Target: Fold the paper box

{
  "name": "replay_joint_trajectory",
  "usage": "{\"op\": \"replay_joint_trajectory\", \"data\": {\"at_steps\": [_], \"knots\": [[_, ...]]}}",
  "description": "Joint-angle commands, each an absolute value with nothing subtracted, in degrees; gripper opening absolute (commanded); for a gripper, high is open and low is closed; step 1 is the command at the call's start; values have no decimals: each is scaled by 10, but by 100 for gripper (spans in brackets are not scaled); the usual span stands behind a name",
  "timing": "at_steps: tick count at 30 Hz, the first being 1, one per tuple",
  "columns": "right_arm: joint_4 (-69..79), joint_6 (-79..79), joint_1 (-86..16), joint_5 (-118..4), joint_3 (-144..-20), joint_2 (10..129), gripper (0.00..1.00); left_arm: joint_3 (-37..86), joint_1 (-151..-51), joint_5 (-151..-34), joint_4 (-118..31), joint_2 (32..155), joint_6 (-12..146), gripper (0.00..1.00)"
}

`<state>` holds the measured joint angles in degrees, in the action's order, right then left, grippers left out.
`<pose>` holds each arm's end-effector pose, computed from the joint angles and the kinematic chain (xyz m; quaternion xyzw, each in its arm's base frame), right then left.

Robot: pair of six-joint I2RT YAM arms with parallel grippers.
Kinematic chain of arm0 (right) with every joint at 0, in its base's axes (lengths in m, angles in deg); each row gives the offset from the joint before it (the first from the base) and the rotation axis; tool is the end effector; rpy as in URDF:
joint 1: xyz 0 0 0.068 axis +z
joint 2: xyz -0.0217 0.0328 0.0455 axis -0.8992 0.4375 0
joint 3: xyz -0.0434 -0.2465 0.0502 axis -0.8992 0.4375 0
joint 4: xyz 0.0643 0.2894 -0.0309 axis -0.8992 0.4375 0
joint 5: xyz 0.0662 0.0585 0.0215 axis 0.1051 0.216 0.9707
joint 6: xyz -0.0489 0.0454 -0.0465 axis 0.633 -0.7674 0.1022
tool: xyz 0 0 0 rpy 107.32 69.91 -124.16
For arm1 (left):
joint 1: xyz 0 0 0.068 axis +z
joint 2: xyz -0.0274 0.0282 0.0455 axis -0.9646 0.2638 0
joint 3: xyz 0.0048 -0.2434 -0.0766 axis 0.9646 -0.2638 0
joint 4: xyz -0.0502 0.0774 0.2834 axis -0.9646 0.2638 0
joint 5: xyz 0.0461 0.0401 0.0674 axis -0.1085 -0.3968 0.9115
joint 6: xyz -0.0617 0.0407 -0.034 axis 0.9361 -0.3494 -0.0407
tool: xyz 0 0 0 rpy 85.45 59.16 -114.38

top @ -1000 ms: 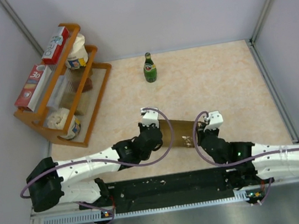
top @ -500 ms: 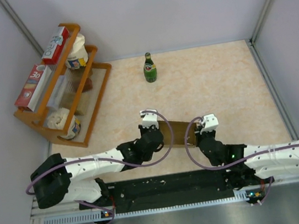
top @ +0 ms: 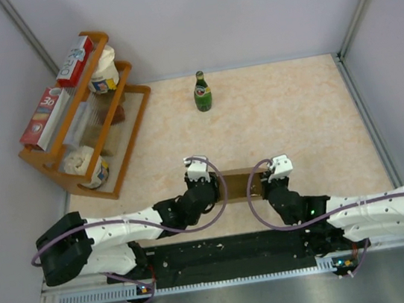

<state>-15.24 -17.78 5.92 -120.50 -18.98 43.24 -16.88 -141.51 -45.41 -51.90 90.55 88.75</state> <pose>0.1350 0.1999 0.1240 -0.0475 0.7794 0.0938 0.6176 0.1620 -0.2656 0.1374 0.0767 0.8342 -0.1706 0.5188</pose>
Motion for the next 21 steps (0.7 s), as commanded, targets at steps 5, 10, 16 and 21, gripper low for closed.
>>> {"op": "replay_joint_trajectory", "data": {"at_steps": [5,10,16,21], "knots": [[-176,-183,65,-1187,-189,436,2,-207,-1419,-491,-554,837,905,52],[-163,-183,66,-1176,-193,430,3,-224,-1419,-500,-566,845,908,42],[-143,-181,65,-1157,-193,407,19,-231,-1419,-509,-576,865,912,29],[-90,-191,65,-1138,-197,352,38,-231,-1419,-507,-575,871,907,25]]}}
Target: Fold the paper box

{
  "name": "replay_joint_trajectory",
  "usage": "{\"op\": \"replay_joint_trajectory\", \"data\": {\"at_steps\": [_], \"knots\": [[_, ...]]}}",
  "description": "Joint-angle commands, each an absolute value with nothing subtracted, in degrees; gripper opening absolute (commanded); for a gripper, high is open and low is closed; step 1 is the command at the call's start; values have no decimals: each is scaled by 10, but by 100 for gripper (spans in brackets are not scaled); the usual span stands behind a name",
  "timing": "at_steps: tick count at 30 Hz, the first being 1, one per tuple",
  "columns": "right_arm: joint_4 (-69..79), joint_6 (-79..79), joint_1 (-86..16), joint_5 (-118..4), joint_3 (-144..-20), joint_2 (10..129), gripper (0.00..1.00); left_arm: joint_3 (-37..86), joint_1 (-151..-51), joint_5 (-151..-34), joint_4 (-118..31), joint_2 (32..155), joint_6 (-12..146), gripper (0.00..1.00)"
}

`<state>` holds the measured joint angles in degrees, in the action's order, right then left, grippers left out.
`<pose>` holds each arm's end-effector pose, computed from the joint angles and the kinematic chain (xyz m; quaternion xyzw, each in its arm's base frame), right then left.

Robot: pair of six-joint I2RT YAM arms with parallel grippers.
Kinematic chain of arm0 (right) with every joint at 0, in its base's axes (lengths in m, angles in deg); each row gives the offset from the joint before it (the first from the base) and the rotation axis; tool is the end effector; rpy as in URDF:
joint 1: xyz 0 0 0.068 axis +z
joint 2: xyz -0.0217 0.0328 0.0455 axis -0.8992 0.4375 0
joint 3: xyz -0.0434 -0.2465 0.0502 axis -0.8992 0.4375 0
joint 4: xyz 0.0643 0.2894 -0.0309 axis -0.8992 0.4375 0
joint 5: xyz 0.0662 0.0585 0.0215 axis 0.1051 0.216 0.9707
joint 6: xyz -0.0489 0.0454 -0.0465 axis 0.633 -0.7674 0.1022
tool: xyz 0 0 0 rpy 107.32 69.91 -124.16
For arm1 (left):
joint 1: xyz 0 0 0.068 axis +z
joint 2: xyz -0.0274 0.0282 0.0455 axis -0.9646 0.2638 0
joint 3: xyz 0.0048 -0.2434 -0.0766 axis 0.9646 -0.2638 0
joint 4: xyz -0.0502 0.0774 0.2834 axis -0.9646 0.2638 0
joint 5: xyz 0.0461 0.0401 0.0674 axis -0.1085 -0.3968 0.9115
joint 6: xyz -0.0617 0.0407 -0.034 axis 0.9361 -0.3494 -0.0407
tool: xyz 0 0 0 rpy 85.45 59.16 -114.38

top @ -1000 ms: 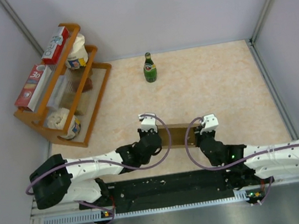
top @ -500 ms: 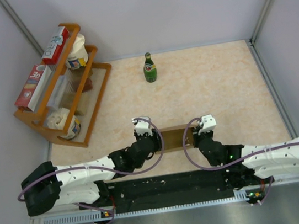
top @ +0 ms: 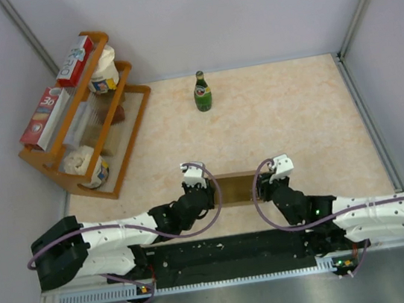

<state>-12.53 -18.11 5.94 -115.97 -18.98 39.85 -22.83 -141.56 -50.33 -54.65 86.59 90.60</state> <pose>0.1322 0.2023 0.1299 -0.0660 0.7838 0.1271 0.6043 0.1506 -0.2519 0.1227 0.0835 0.8386 -0.2114 0.4950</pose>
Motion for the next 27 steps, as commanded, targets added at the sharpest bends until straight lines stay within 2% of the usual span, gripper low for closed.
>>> {"op": "replay_joint_trajectory", "data": {"at_steps": [1,5,7,14,21,25,27], "knots": [[-74,-193,65,-1131,-199,338,41,-230,-1419,-505,-573,872,905,25],[12,-197,65,-1088,-216,272,53,-231,-1419,-500,-568,875,906,25],[68,-197,65,-1049,-231,244,55,-231,-1419,-500,-568,877,908,25],[202,-201,66,-925,-282,146,54,-232,-1419,-493,-563,881,912,25],[195,-132,65,-783,-325,104,53,-231,-1419,-493,-563,886,913,25],[162,-126,66,-804,-347,128,52,-231,-1419,-494,-563,888,914,24],[138,-130,66,-849,-356,148,46,-231,-1419,-496,-563,887,915,24]]}}
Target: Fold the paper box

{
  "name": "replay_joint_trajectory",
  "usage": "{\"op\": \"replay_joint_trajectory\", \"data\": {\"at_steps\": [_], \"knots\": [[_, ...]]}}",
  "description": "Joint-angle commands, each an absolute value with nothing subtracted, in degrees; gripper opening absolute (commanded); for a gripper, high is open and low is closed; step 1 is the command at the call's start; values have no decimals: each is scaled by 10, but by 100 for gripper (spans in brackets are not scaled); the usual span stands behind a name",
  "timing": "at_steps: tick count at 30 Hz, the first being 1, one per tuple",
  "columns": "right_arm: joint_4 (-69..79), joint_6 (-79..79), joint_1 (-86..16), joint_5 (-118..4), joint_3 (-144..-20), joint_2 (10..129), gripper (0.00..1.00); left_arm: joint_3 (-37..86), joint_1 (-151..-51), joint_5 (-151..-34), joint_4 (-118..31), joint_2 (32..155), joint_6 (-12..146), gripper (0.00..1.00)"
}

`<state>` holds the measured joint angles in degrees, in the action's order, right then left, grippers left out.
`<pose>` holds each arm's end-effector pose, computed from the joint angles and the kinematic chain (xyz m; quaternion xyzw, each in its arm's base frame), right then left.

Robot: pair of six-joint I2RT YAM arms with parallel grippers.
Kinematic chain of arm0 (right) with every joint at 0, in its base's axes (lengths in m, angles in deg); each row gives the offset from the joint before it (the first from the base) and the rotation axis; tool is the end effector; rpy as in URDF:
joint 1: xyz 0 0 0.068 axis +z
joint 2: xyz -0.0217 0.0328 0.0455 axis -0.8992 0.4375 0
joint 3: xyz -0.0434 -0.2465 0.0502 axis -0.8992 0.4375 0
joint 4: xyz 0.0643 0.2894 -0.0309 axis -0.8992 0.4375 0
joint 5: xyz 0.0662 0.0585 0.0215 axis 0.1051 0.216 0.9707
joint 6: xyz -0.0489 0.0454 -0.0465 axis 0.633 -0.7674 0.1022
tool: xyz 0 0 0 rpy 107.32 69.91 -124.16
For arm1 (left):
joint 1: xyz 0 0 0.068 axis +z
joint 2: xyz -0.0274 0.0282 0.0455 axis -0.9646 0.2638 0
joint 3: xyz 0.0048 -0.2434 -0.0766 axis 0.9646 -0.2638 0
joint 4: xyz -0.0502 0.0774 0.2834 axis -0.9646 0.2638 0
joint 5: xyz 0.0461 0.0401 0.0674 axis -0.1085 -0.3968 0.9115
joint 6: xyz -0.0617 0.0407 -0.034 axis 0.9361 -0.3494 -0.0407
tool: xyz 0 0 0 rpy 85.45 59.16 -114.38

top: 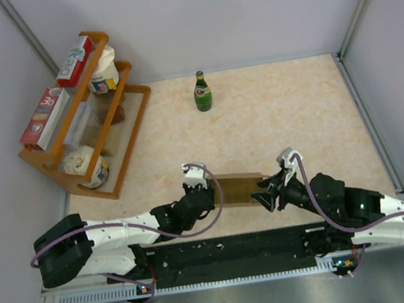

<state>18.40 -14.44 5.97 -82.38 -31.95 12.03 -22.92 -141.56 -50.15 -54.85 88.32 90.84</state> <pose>0.0935 0.1945 0.2517 -0.2320 0.7405 0.3588 0.5187 0.1507 -0.2517 0.1144 0.0862 0.8440 -0.2010 0.4897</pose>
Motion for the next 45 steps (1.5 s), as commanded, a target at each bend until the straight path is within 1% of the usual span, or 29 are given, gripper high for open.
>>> {"op": "replay_joint_trajectory", "data": {"at_steps": [1,4,8,11,14,20,22,24,26,28,36,38,39,41,45], "knots": [[135,-131,66,-882,-362,161,41,-231,-1419,-496,-563,887,915,24],[123,-136,65,-948,-386,205,30,-231,-1419,-496,-561,885,916,24],[91,-135,66,-974,-401,256,23,-231,-1419,-498,-561,885,916,24],[73,-156,65,-1004,-405,286,15,-232,-1419,-499,-561,885,916,24],[58,-177,66,-1030,-406,314,12,-234,-1419,-500,-562,887,920,24],[53,-198,65,-1046,-421,369,11,-236,-1420,-505,-562,885,920,25],[56,-205,64,-1038,-421,382,11,-237,-1420,-506,-561,880,919,30],[57,-214,65,-1032,-417,387,10,-238,-1422,-508,-557,871,920,42],[57,-220,65,-1033,-410,387,10,-240,-1423,-510,-554,859,923,49],[56,-225,65,-1038,-401,383,11,-244,-1424,-515,-551,849,926,53],[60,-237,64,-1024,-389,389,11,-259,-1426,-536,-542,803,931,60],[62,-240,65,-1016,-388,396,11,-260,-1426,-544,-539,796,932,65],[63,-242,64,-1013,-387,401,11,-260,-1426,-549,-536,793,934,72],[64,-248,65,-1009,-385,404,11,-261,-1426,-559,-531,786,935,99],[64,-255,64,-1004,-377,409,11,-263,-1427,-576,-509,766,941,99]]}}
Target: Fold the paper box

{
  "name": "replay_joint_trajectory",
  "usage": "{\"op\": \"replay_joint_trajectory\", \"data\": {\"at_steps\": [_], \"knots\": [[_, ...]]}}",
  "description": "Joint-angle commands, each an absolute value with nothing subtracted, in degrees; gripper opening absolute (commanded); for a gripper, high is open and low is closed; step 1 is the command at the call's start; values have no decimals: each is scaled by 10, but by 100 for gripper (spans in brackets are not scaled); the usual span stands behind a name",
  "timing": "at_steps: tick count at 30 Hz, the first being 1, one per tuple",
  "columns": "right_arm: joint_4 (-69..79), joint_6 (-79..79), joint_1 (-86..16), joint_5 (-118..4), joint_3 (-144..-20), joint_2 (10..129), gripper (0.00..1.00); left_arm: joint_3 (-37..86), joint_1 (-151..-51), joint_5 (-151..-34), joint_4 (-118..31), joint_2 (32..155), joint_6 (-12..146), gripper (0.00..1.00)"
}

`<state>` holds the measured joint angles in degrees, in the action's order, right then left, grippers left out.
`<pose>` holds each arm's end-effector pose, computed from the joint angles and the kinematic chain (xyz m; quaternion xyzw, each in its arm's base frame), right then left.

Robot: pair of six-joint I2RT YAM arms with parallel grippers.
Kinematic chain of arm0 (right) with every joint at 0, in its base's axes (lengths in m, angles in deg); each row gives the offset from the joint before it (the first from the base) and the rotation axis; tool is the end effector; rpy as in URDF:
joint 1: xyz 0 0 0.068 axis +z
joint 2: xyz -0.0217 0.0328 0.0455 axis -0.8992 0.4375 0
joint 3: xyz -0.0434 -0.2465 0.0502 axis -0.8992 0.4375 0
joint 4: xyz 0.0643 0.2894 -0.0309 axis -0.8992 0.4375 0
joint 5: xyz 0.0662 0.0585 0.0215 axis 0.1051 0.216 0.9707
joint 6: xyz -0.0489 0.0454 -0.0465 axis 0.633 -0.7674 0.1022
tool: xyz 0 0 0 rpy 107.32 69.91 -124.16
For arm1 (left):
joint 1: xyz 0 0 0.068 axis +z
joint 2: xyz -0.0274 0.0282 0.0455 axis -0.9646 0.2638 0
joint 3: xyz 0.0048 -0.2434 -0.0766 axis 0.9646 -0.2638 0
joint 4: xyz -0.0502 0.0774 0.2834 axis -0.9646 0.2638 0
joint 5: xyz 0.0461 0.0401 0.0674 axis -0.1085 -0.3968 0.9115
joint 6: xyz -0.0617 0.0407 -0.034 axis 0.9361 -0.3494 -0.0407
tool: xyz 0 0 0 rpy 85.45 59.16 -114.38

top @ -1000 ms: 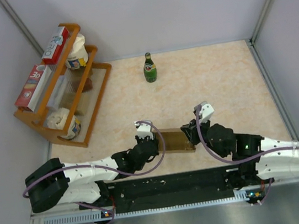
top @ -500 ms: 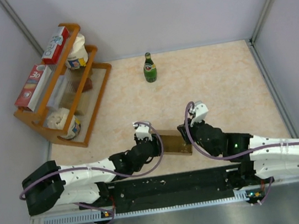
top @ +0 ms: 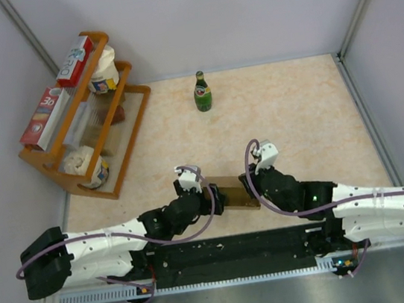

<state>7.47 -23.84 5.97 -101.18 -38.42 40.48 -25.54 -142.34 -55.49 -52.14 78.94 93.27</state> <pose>0.1339 0.2457 0.2146 -0.1076 0.8053 0.2340 0.5340 0.1376 -0.2451 0.1338 0.0861 0.8358 -0.2695 0.4706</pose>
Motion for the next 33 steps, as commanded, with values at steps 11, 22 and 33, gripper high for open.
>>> {"op": "replay_joint_trajectory", "data": {"at_steps": [11,22,33], "knots": [[62,-263,65,-1001,-373,426,11,-225,-1427,-736,-386,735,912,99],[56,-270,65,-977,-369,441,11,-197,-1430,-985,-280,660,876,99],[88,-272,64,-890,-375,469,11,-97,-1429,-931,-197,498,853,99]]}}
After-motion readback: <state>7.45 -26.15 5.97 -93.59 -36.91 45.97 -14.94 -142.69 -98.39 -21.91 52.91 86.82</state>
